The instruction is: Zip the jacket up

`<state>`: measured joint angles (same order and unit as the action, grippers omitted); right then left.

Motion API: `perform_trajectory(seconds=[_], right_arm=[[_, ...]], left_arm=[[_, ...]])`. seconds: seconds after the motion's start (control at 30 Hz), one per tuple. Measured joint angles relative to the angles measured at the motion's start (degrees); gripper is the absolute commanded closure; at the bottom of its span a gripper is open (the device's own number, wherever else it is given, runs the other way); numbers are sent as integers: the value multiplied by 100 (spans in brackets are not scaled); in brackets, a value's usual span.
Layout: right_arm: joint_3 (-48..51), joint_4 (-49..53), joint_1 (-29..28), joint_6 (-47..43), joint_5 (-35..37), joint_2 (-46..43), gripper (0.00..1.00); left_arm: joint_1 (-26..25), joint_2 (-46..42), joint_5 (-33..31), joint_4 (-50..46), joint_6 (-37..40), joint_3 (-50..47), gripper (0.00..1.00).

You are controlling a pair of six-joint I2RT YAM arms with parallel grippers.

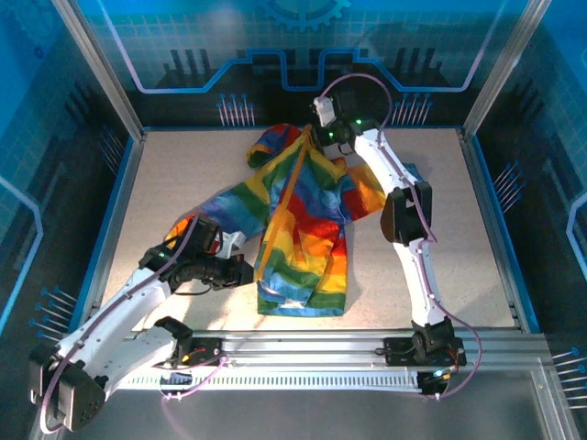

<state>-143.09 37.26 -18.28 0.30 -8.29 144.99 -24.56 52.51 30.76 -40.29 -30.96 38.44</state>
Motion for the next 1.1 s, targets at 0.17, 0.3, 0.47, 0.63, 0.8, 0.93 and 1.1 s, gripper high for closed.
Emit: perform_trajectory(seconds=[0.17,0.3,0.47,0.63,0.8,0.93,1.1], right_arm=[[-2,48,35,-251,184,297,99],[-2,160,76,-385,249,358,93],[-9,157,85,-452,348,358,65],[-61,79,184,-507,463,337,41],[177,81,201,-483,485,-13,35],[621,61,201,-485,472,-660,33],[1731,-275,201,-459,463,-1888,31]], left_arm=[[0,245,13,514,-372,-299,100],[0,750,-11,1034,-678,-671,100],[24,1248,-212,1143,-807,-737,81],[216,1526,-446,557,-638,-483,57],[542,1534,-667,-90,-201,492,50],[960,1508,-940,-671,313,1497,44],[1521,1497,-1213,-984,885,2734,36]])
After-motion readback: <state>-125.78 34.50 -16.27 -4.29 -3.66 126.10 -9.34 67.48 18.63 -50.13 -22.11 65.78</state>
